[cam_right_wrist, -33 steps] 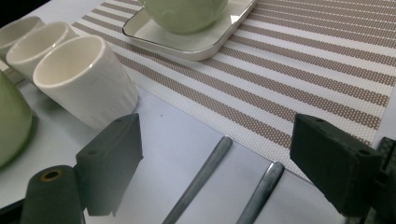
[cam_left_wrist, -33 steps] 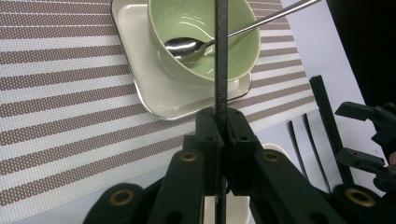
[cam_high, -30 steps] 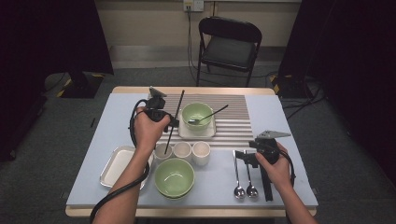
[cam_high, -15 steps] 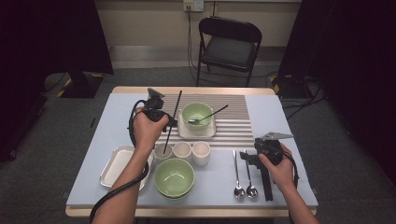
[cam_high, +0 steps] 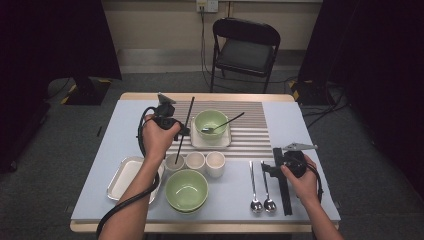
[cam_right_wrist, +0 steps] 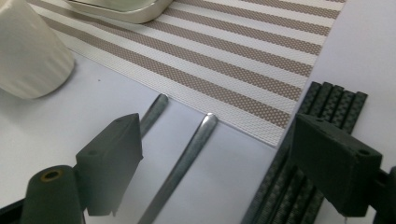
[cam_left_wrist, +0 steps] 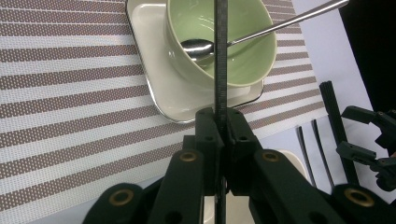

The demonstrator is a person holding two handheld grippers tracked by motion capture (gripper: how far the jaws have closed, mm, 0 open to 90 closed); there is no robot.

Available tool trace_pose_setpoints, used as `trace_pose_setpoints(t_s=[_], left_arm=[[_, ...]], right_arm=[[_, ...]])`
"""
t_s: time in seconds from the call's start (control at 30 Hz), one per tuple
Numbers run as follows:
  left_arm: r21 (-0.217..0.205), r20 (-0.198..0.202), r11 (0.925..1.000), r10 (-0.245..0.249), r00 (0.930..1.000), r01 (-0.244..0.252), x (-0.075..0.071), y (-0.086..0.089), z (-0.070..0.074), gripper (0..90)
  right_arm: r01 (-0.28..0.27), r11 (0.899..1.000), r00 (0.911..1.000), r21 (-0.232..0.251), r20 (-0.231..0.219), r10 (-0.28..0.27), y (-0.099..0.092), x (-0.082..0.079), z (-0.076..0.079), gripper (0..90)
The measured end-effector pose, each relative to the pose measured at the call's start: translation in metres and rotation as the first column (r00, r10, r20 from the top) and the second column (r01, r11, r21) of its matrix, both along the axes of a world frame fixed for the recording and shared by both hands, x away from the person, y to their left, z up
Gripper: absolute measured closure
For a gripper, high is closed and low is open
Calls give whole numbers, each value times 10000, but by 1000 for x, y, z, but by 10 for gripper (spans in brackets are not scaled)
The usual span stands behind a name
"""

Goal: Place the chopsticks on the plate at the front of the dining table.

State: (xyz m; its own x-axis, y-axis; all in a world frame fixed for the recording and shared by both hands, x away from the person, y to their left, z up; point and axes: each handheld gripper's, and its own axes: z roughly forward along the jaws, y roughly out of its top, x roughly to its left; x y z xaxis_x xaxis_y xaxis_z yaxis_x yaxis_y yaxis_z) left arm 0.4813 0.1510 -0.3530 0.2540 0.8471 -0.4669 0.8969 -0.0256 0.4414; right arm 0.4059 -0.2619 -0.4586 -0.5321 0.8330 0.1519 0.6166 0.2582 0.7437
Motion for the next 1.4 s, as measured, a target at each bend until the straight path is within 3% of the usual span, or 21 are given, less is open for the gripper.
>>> trace_pose_setpoints(t_s=[0.2, 0.57, 1.4], left_arm=[[-107, -27, 9999, 88, 10000, -89, 3, 0, -1, 860], [95, 31, 9997, 206, 9998, -206, 7, 3, -3, 859], [-204, -14, 9984, 526, 9986, -526, 20, 9, -10, 859]], right_arm=[[175, 9998, 9998, -69, -109, -176, -6, 1, -2, 163], [342, 9987, 9993, -369, -157, -348, -12, 1, -6, 162], [540, 9957, 9983, -757, -161, -554, -20, 2, -12, 161]])
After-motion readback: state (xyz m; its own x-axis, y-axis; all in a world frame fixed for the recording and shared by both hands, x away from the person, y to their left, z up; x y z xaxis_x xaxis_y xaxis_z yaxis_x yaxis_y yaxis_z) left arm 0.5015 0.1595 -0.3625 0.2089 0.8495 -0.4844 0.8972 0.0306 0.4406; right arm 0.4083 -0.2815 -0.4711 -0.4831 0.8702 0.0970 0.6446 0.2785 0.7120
